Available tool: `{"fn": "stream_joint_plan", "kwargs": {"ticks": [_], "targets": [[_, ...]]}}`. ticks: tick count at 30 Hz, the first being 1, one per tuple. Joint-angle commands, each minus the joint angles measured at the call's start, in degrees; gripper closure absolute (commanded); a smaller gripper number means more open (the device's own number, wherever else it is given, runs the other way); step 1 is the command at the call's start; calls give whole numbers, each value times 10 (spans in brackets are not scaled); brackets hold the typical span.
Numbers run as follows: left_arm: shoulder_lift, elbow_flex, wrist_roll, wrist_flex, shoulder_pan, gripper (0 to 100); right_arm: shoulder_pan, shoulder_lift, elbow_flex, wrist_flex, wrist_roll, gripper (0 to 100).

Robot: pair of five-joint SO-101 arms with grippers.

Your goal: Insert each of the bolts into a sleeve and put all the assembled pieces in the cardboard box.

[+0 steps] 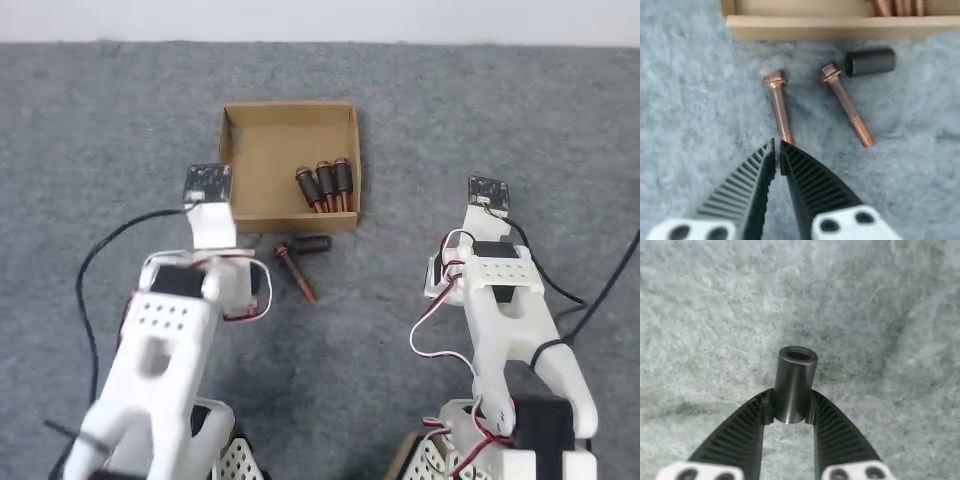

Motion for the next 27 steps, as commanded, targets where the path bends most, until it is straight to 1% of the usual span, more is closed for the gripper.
{"fn": "stream_joint_plan", "kwargs": {"ticks": [1, 9, 16, 18, 20, 23, 27], "targets": [[65, -64, 18, -2, 2, 987, 4, -29, -4, -7, -4, 991], [203, -137, 21, -2, -1, 987, 4, -29, -4, -7, -4, 991], [287, -196, 21, -2, -1, 987, 4, -29, -4, -7, -4, 991], [301, -207, 21, -2, -1, 967, 4, -29, -4, -7, -4, 991], [308, -213, 27, 0, -4, 912, 4, -29, -4, -7, -3, 991], [310, -213, 40, 2, -11, 840, 4, -29, -4, -7, 18, 991], [314, -212, 41, -2, -25, 854, 4, -29, -4, -7, 23, 991]]}}
